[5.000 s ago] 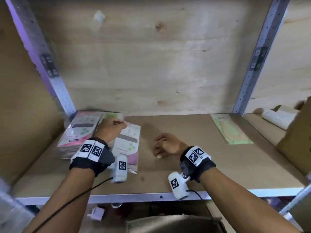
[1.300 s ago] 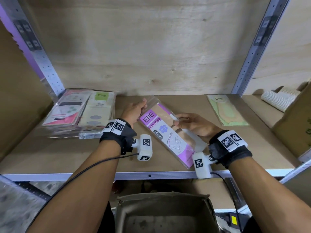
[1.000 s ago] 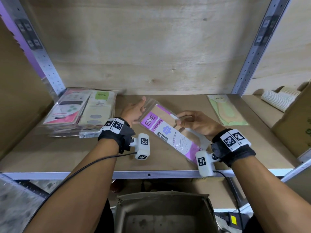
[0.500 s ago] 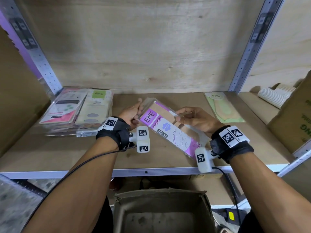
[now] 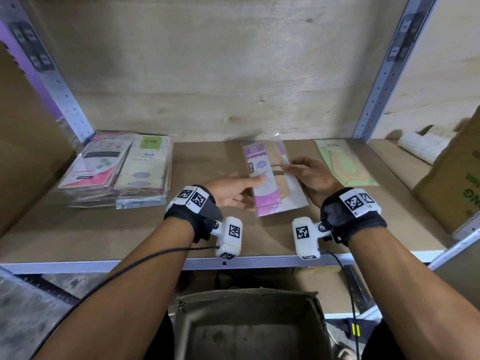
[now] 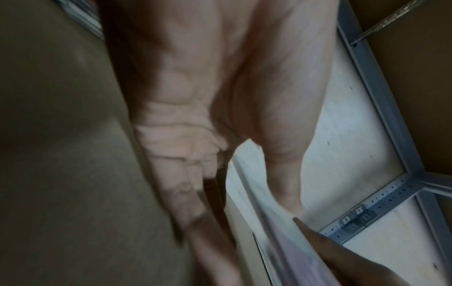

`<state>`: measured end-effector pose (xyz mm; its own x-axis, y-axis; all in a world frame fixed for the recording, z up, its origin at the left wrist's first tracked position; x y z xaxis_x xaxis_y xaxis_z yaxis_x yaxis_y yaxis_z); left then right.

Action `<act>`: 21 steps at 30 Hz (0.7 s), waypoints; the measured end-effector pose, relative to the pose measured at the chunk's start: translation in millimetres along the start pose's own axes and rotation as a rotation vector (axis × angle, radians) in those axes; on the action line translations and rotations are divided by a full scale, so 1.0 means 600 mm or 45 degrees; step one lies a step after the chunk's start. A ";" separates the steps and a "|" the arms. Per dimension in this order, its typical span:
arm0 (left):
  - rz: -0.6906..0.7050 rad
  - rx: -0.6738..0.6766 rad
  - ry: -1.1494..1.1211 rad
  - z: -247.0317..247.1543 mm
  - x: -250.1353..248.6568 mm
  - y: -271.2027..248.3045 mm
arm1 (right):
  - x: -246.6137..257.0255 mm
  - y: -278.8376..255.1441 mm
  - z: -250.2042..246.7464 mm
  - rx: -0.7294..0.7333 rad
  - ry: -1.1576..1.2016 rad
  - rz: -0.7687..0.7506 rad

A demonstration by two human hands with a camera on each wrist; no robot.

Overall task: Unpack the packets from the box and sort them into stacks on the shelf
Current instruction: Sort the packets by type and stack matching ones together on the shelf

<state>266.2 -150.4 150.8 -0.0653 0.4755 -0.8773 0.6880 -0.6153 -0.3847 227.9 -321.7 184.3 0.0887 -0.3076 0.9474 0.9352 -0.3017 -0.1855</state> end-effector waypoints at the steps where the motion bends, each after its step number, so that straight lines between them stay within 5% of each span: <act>1: 0.045 0.026 0.007 0.008 -0.008 -0.003 | -0.001 0.001 0.000 -0.004 0.008 0.004; 10: 0.060 -0.299 -0.040 -0.024 -0.016 0.002 | -0.026 -0.011 0.005 0.102 -0.171 0.177; 21: -0.040 -0.214 0.151 -0.031 -0.004 0.001 | -0.031 -0.005 -0.005 0.118 -0.391 0.199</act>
<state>280.1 -140.0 158.1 -0.0095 0.5695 -0.8219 0.7986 -0.4904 -0.3490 222.6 -317.8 166.7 0.3189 -0.0535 0.9463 0.9280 -0.1852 -0.3233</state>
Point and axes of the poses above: each hand's wrist, its own y-axis towards the middle knuckle, its own z-axis out of the palm, x = y × z, the point moved 10 cm from there along y, towards the middle knuckle, and after that the axes turned 13 degrees about y, right-handed, at the moved point
